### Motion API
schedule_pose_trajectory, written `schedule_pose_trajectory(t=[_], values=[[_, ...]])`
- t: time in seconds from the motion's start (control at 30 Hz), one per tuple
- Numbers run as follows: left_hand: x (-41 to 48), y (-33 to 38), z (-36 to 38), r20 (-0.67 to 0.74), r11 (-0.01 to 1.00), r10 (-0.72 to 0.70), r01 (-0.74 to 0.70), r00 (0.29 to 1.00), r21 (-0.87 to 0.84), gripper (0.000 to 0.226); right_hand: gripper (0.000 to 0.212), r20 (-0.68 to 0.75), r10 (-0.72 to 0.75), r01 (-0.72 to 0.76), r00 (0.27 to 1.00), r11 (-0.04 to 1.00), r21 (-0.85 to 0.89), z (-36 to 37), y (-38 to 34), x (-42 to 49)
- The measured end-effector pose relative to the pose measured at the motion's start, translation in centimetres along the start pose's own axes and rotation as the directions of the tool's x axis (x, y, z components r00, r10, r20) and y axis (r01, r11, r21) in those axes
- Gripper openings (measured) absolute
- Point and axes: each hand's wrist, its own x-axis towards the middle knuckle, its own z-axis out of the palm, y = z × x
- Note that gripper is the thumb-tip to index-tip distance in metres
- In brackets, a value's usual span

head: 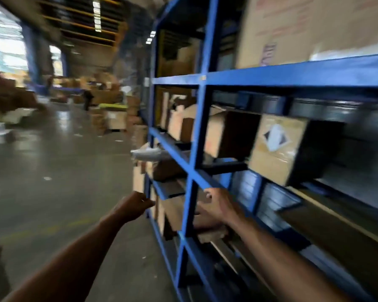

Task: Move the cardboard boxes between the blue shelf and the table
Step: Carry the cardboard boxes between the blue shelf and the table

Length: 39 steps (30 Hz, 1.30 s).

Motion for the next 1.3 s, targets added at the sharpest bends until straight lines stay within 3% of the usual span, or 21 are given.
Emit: schedule_pose_trajectory(t=[0.13,0.3,0.43,0.6,0.7,1.0,1.17,1.3], values=[[3.5,8.2,0.6,0.056,0.981,0.19,-0.187,0.98,-0.055,0.025,0.062,-0.123,0.193,-0.204,0.973,0.976,-0.077,-6.1,3.6,-0.7],[7.4,15.3,2.1,0.136,0.942,0.33,-0.317,0.934,-0.11,0.041,0.036,-0.303,0.376,-0.416,0.876,0.905,-0.082,-10.9,7.1,-1.9],[9.5,20.0,3.4,0.181,0.891,0.454,-0.446,0.873,-0.087,0.039,0.058,-0.355,0.455,-0.509,0.817,0.858,-0.071,-13.5,9.3,-2.7],[12.0,24.6,6.3,0.176,0.847,0.531,-0.512,0.829,-0.144,0.043,0.071,-0.411,0.486,-0.559,0.771,0.826,-0.072,-15.0,12.1,-1.1],[13.7,27.3,8.0,0.161,0.826,0.558,-0.526,0.814,-0.202,0.034,0.079,-0.445,0.492,-0.57,0.748,0.82,-0.051,-15.7,14.7,1.5],[22.8,36.4,10.8,0.146,0.824,0.533,-0.473,0.833,-0.312,0.08,0.099,-0.466,0.468,-0.485,0.751,0.87,0.092,-19.6,21.9,12.4],[26.3,40.6,11.8,0.085,0.813,0.512,-0.45,0.855,-0.369,0.083,0.108,-0.532,0.407,-0.34,0.742,0.913,0.225,-22.0,23.5,16.9],[28.7,43.1,12.1,0.025,0.8,0.543,-0.508,0.839,-0.318,0.071,0.106,-0.619,0.317,-0.241,0.719,0.948,0.206,-24.5,24.1,18.9]])
